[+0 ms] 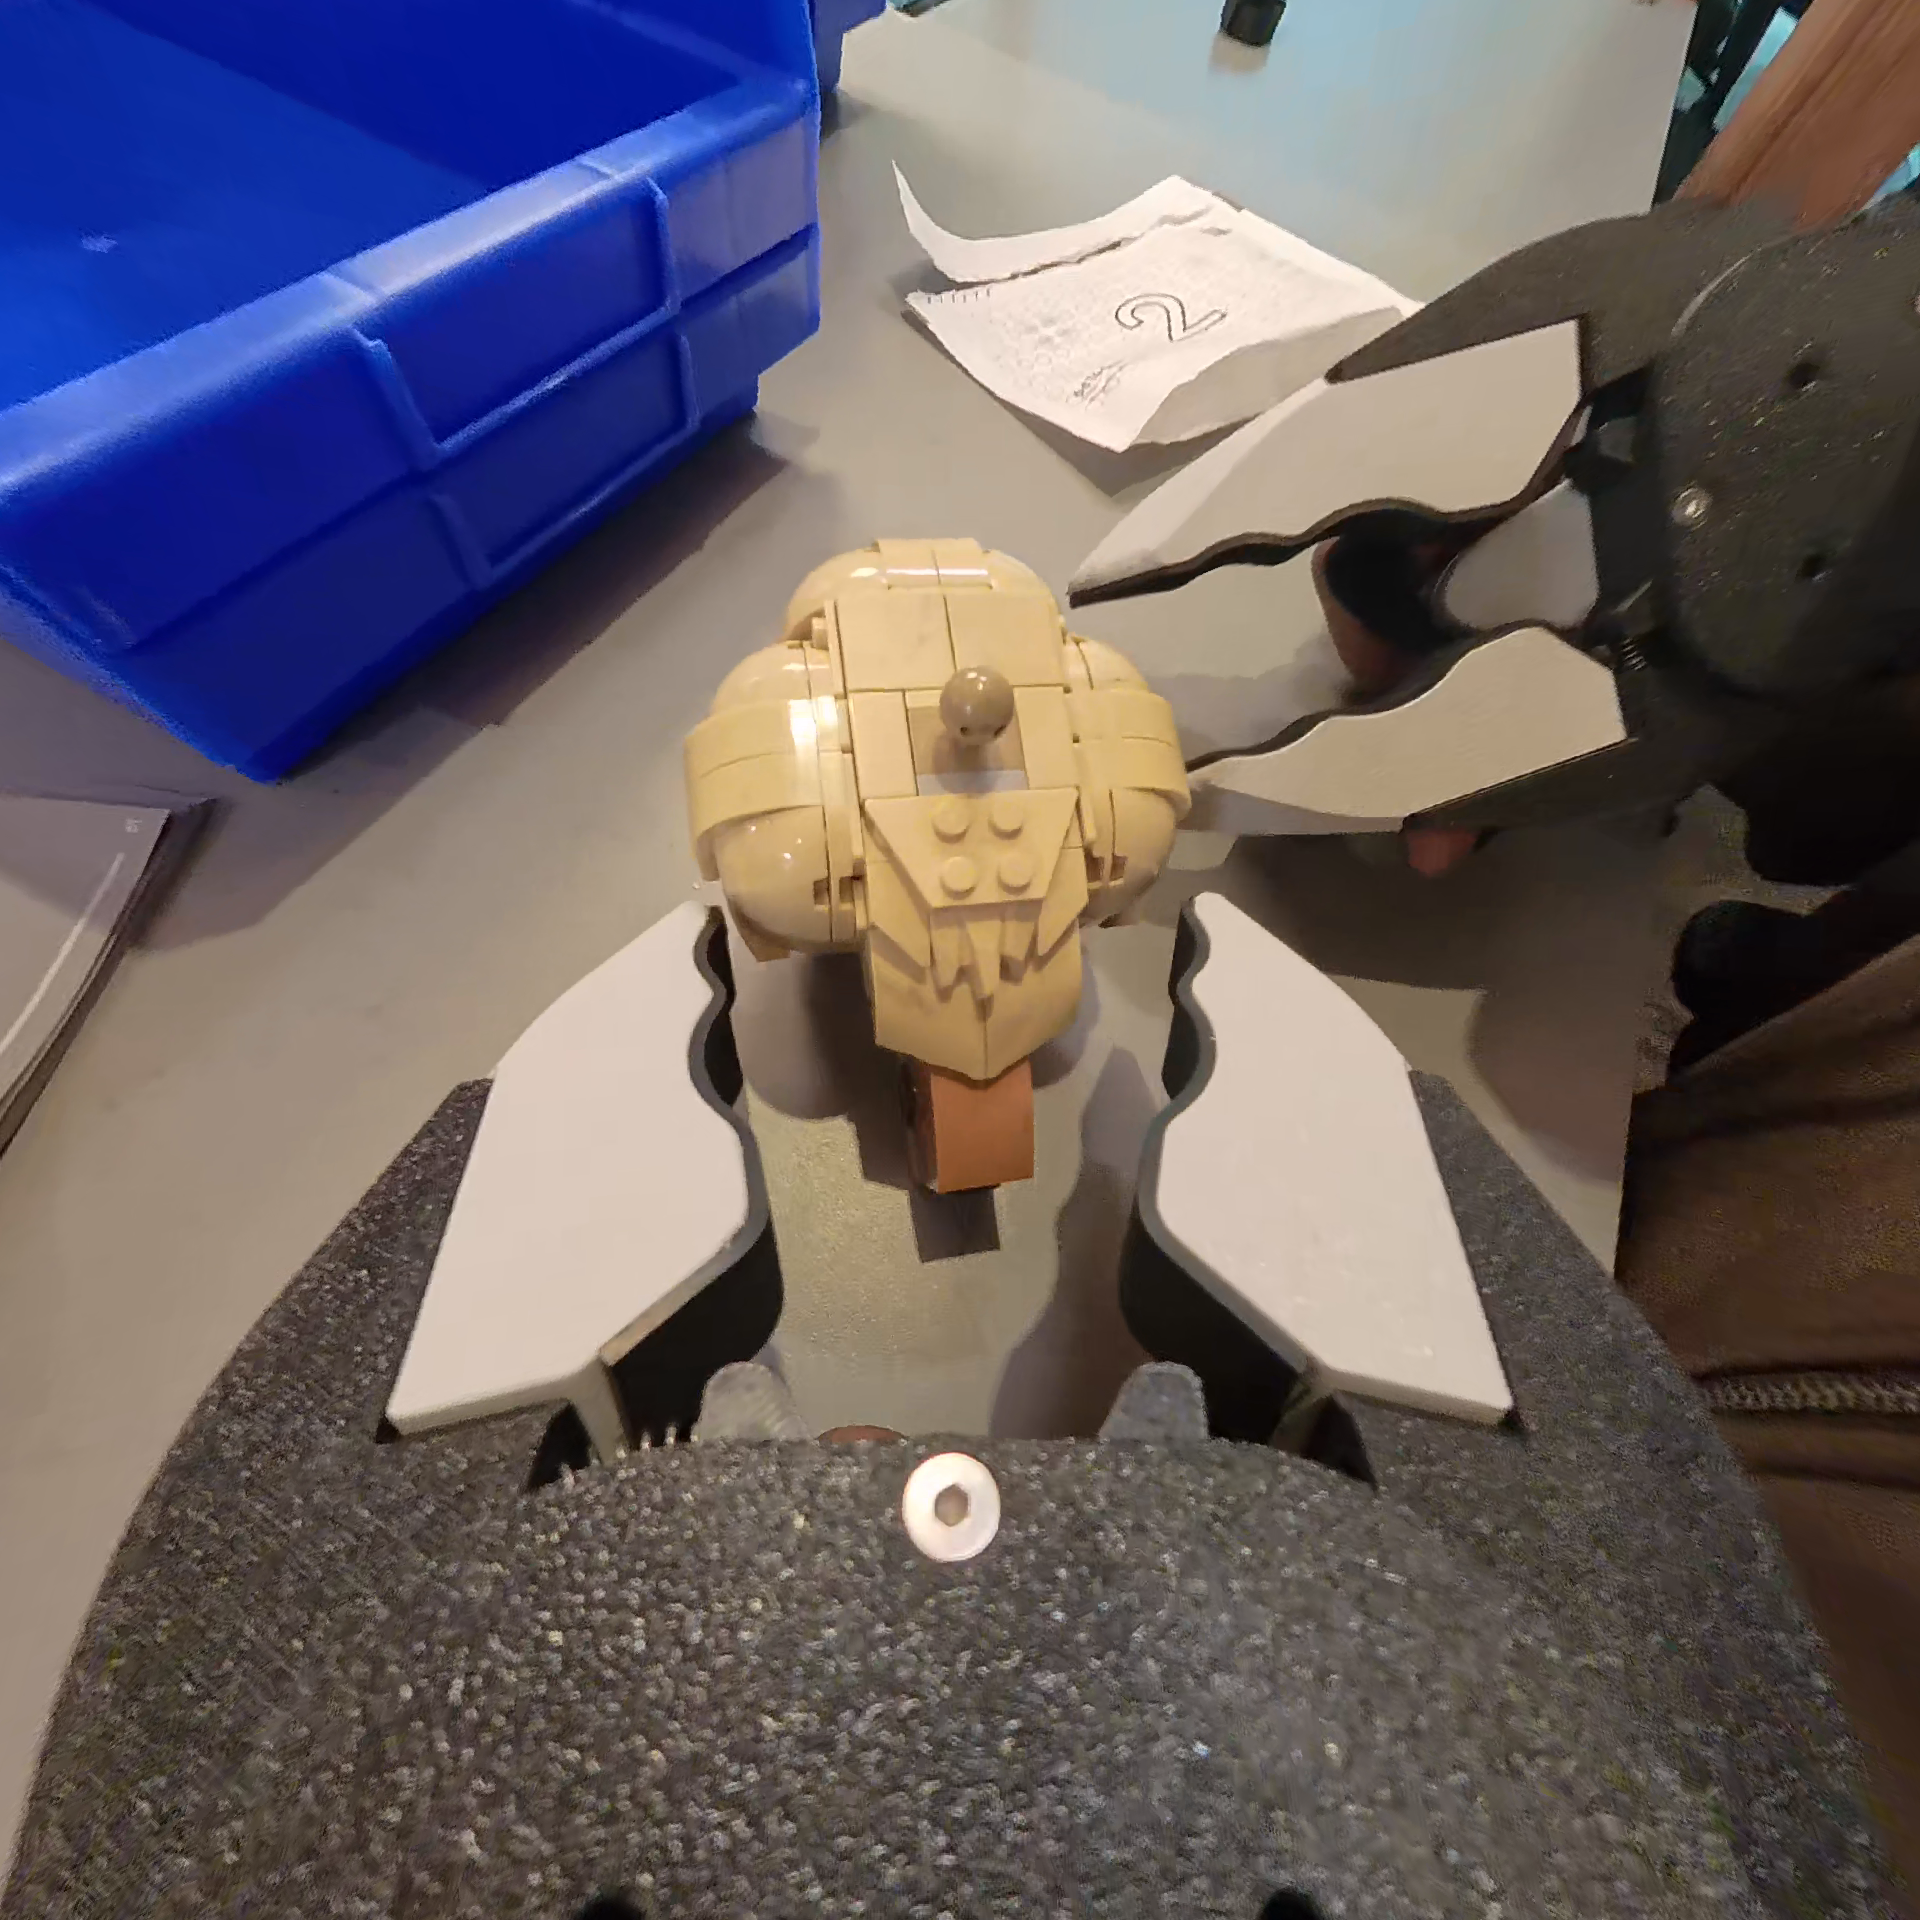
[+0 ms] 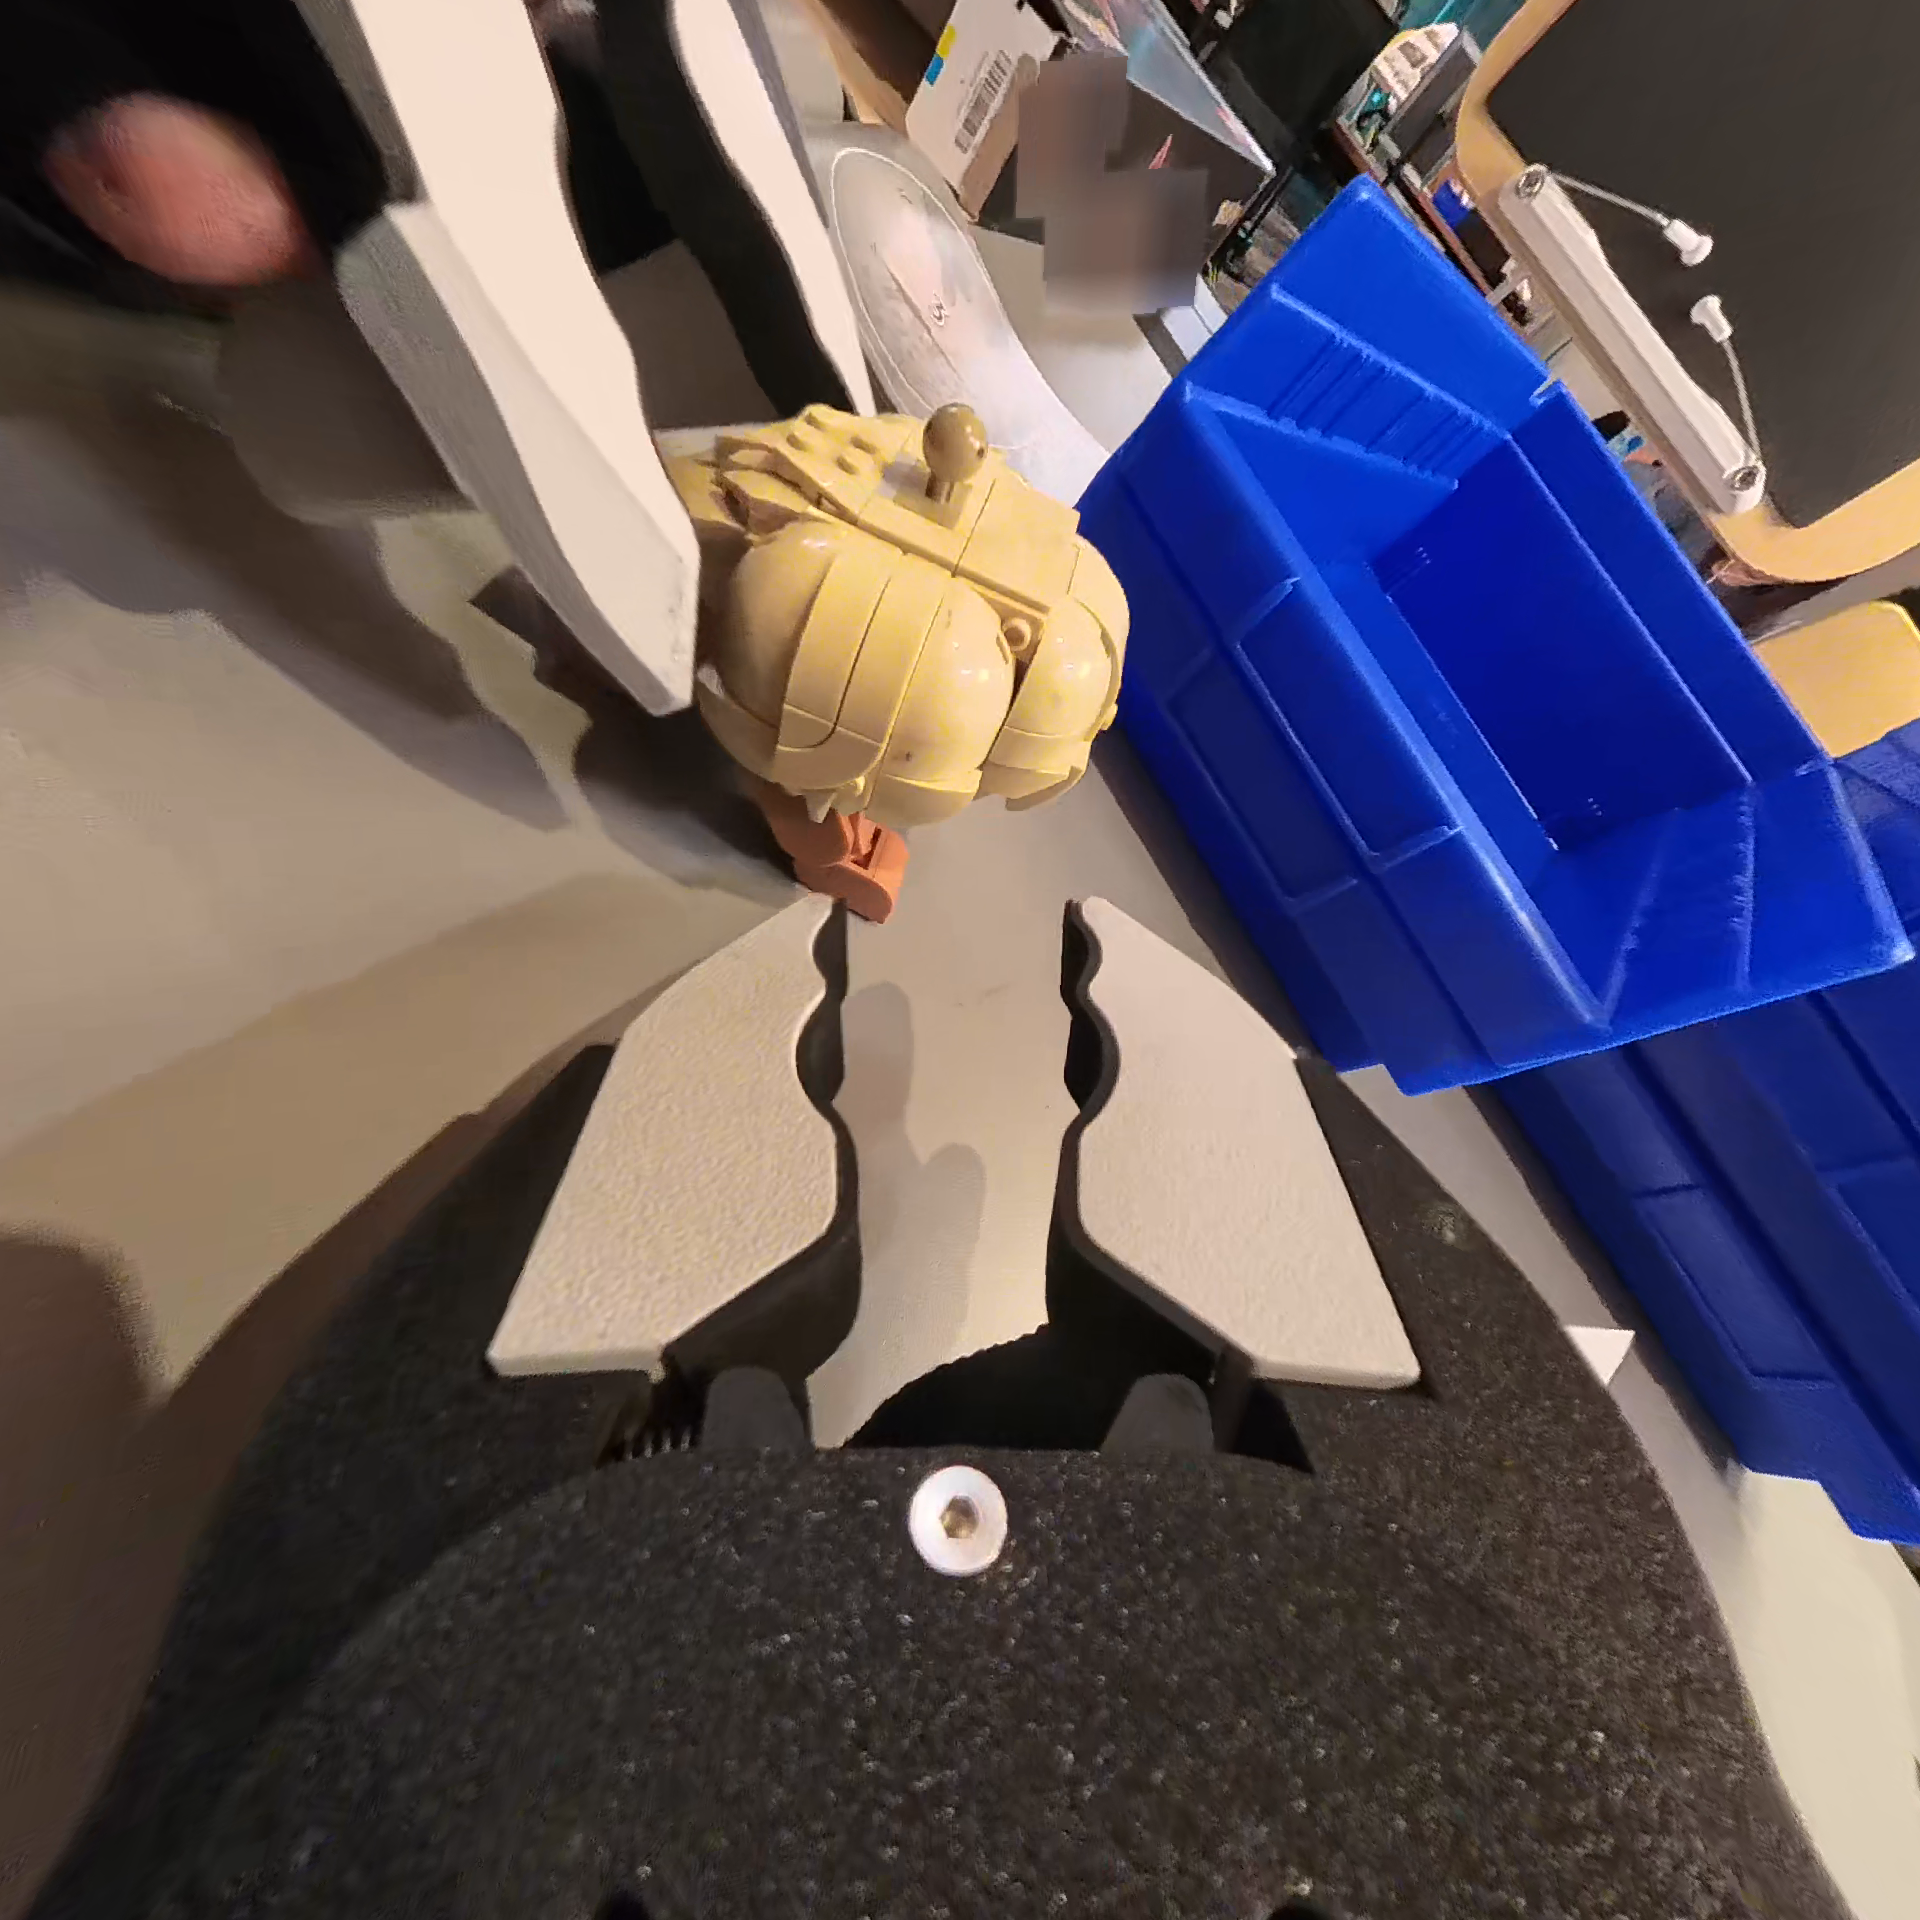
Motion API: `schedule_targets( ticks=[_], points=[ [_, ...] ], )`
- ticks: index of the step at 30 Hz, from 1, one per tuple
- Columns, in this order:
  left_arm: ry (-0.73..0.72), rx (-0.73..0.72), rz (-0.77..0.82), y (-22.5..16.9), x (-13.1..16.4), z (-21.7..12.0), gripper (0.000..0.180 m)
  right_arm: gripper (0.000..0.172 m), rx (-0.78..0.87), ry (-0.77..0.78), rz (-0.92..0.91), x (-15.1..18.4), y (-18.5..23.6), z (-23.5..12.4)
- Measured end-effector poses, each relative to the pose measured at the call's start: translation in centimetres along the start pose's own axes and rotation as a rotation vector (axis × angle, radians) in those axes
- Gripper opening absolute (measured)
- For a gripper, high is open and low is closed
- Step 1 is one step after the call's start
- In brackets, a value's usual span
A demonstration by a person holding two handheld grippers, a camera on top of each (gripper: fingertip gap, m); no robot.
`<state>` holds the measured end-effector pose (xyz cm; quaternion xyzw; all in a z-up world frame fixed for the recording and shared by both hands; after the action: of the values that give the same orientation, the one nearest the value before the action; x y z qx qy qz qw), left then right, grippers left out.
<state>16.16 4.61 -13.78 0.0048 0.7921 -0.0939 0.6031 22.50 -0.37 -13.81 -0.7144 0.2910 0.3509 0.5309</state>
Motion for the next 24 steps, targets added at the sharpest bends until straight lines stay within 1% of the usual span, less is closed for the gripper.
schedule_targets(
  ticks=[3, 4, 6, 8, 10, 14, 16, 18, 21, 24],
  points=[
    [-0.042, -0.005, -0.017, -0.4, -0.3, -0.6, 0.081, 0.046, -0.041, 0.046, -0.002, 0.4, 0.5, 0.3],
    [-0.053, -0.01, -0.015, -0.6, -0.3, -0.8, 0.081, 0.045, -0.057, 0.05, 0.008, 0.3, 0.7, 0.5],
    [-0.062, -0.018, -0.011, -0.8, -0.3, -1.3, 0.081, 0.05, -0.1, 0.051, 0.049, 0.0, 1.2, 0.9],
    [-0.062, -0.037, 0.006, -0.8, -0.2, -1.9, 0.081, 0.056, -0.138, 0.054, 0.079, -0.3, 1.7, 1.4],
    [-0.056, -0.057, 0.046, -0.6, 0.0, -2.6, 0.081, 0.056, -0.132, 0.062, 0.078, -0.5, 1.7, 2.1],
    [-0.084, -0.089, 0.073, 0.2, -0.2, -3.9, 0.081, 0.045, -0.1, 0.082, 0.005, -1.1, 1.8, 3.3],
    [-0.095, -0.09, 0.05, 0.8, -0.2, -4.1, 0.081, 0.036, -0.117, 0.056, -0.024, -1.8, 2.2, 3.9],
    [-0.091, -0.079, 0.034, 1.1, -0.3, -4.2, 0.081, 0.031, -0.146, 0.027, -0.04, -2.5, 2.7, 4.5],
    [-0.037, -0.098, 0.061, 2.2, -0.6, -4.2, 0.088, 0.029, -0.179, 0.01, -0.075, -3.1, 3.1, 5.6],
    [0.037, -0.115, 0.124, 3.8, -1.2, -4.3, 0.087, 0.02, -0.228, -0.026, -0.111, -3.9, 3.4, 6.5]
  ],
)
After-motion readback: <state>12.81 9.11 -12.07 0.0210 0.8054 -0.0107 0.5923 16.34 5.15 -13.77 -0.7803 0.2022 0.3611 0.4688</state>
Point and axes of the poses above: each gripper's, where its closed fingertips meet, z out along the fingers, x out of its underside, y = z × x across the jaws, the point moved 2 cm from there along -z, back along the fingers, and after that the axes turned 15 degrees about -y, right-handed, at the moved point
